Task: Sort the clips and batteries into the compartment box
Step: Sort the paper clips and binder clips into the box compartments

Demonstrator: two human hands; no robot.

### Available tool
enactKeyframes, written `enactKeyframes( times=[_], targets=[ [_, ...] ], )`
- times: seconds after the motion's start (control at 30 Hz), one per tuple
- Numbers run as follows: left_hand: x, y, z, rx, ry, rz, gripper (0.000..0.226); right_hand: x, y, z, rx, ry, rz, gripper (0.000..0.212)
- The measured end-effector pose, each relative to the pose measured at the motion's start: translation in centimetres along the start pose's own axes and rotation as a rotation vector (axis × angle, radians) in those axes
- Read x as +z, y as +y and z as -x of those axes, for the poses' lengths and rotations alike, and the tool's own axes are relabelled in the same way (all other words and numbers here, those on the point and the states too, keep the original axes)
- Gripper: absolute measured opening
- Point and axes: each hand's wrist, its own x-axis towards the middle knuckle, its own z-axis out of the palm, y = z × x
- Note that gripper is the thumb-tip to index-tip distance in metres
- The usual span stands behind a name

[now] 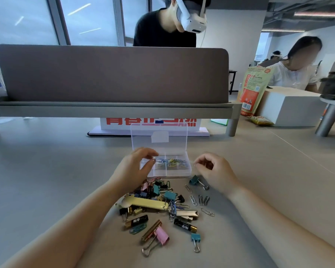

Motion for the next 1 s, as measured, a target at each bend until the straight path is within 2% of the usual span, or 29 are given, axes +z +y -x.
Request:
enactKeyframes(
  times=[0.13, 0.23, 0.47, 0.6, 0.7, 1.0],
  targets=[
    [-1.7, -1.1, 3.2, -0.139, 0.107, -0.05, 0.014, -0.8, -1.0, 3.8, -0.031, -0.043, 0.041, 0.014],
    [-2.7, -1.7, 5.1, -0.24, 0.101, -0.052, 0.015, -1.1, -1.1, 5.7, -0.066, -0.09, 0.125, 0.004],
    [-4.0, -1.9, 7.3, -0.277, -0.09, -0.104, 0.028, -0.2, -1.3, 6.0, -0.09, -0.252, 0.362, 0.042],
    [-4.0, -1.5, 7.3, -0.246, -0.141, -0.224, 0.031, -0.1, -2.0, 6.1, -0.096, -0.267, 0.336, 0.031],
    [-4.4, -1.5, 7.2, -0.28, -0.163, -0.202, 0.028, -0.1, -2.3, 6.3, -0.11, -0.237, 0.294, 0.022],
    [-6.2, -1.4, 7.4, -0.295, -0.324, -0.202, 0.018, -0.3, -2.4, 6.2, -0.069, -0.191, 0.317, 0.019]
  ],
)
